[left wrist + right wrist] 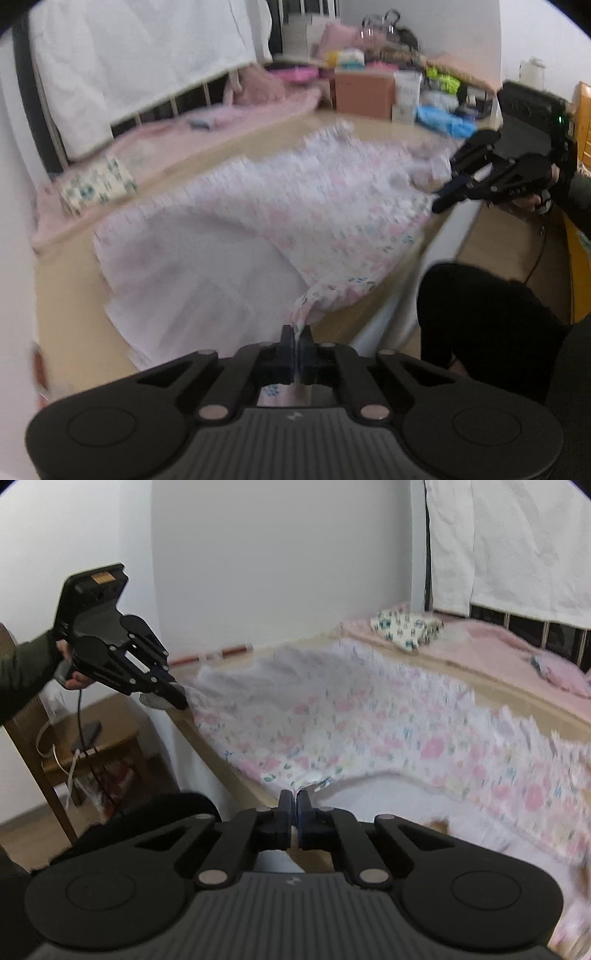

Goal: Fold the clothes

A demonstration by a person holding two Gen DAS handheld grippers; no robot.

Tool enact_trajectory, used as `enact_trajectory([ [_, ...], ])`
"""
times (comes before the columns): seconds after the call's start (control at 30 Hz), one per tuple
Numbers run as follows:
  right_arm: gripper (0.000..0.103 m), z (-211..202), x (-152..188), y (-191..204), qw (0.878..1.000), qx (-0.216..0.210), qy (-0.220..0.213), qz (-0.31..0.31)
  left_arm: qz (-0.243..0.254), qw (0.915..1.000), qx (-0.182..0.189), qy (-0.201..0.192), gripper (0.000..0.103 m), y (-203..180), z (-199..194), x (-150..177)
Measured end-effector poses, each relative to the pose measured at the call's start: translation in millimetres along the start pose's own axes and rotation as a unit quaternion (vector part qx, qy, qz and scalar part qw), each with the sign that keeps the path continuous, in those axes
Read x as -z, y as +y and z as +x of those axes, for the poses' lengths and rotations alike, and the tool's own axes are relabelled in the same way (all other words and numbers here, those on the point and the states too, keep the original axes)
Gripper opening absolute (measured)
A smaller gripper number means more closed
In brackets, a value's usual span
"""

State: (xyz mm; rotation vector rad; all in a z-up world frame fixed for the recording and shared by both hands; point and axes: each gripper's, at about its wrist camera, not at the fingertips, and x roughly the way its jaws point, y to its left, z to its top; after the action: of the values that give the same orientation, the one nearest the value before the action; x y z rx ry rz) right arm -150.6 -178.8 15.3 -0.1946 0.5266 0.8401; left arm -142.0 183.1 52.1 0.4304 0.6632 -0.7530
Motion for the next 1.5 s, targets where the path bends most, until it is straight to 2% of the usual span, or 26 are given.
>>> enact_trajectory([
  [0.1,0.002,-6,-19,-15,1.000,0.005,-0.019,-0.004,0.018,0.9990,-0.035,-0.022,0.001,20,-5,-27],
  [0.17,0.002,-1,-34,-34,0.999,0.024,-0.023,-0.008,0.035,0.9969,-0.068,-0.020,0.001,32,9,-49],
  [0.27,0.002,33,-60,-62,0.997,0.071,-0.009,-0.010,0.058,0.9906,-0.124,-0.003,0.003,42,54,-76],
  [0.33,0.004,63,-71,-77,0.993,0.120,0.014,0.002,0.042,0.9786,-0.201,0.019,0.005,54,92,-88],
  [0.4,0.005,90,-78,-91,0.984,0.175,0.039,0.015,0.030,0.9743,-0.219,0.043,0.008,61,110,-92],
  [0.47,0.012,93,-81,-97,0.973,0.227,0.046,0.018,0.004,0.9786,-0.204,0.026,0.009,63,98,-87],
  [0.53,0.032,63,-76,-95,0.971,0.239,0.017,0.016,-0.008,0.9814,-0.192,-0.007,0.015,57,75,-77],
  [0.57,0.048,46,-73,-94,0.972,0.235,0.002,0.018,-0.009,0.9818,-0.189,-0.016,0.025,53,64,-73],
  [0.6,0.049,27,-70,-93,0.973,0.228,-0.011,0.021,-0.020,0.9812,-0.189,-0.031,0.036,49,55,-68],
  [0.67,0.049,-1,-60,-91,0.977,0.211,-0.018,0.038,-0.054,0.9792,-0.187,-0.056,0.049,44,44,-63],
  [0.77,0.046,-16,-42,-83,0.981,0.177,-0.016,0.075,-0.108,0.9806,-0.151,-0.064,0.049,33,58,-51],
  [0.87,0.025,2,-26,-64,0.983,0.159,-0.001,0.089,-0.136,0.9814,-0.121,-0.060,0.048,26,88,-41],
  [0.93,0.021,17,-15,-60,0.981,0.167,0.014,0.100,-0.160,0.9771,-0.134,-0.040,0.043,30,106,-32],
  [1.0,0.019,27,-5,-66,0.973,0.203,0.036,0.107,-0.182,0.9721,-0.147,-0.017,0.036,37,120,-24],
  [1.07,0.019,23,3,-72,0.961,0.249,0.053,0.106,-0.192,0.9695,-0.150,-0.026,0.036,39,115,-19],
  [1.1,0.019,15,3,-76,0.958,0.257,0.051,0.113,-0.199,0.9680,-0.151,-0.025,0.035,40,112,-18],
  [1.13,0.019,6,1,-77,0.959,0.255,0.041,0.119,-0.206,0.9664,-0.152,-0.024,0.034,41,108,-18],
  [1.17,0.019,0,-2,-76,0.961,0.250,0.026,0.119,-0.218,0.9640,-0.147,-0.042,0.035,41,102,-19],
  [1.23,0.019,-1,-10,-70,0.965,0.240,0.006,0.109,-0.240,0.9580,-0.138,-0.075,0.042,42,94,-21],
  [1.3,0.019,17,-17,-66,0.970,0.219,0.000,0.107,-0.235,0.9580,-0.150,-0.068,0.042,39,103,-25],
  [1.37,0.019,43,-25,-64,0.973,0.204,0.004,0.105,-0.225,0.9583,-0.167,-0.056,0.042,34,112,-24],
  [1.4,0.018,56,-28,-62,0.972,0.210,0.011,0.101,-0.222,0.9580,-0.175,-0.052,0.039,32,113,-20],
  [1.5,0.015,78,-26,-66,0.966,0.225,0.046,0.118,-0.219,0.9563,-0.187,-0.050,0.038,24,112,-9],
])
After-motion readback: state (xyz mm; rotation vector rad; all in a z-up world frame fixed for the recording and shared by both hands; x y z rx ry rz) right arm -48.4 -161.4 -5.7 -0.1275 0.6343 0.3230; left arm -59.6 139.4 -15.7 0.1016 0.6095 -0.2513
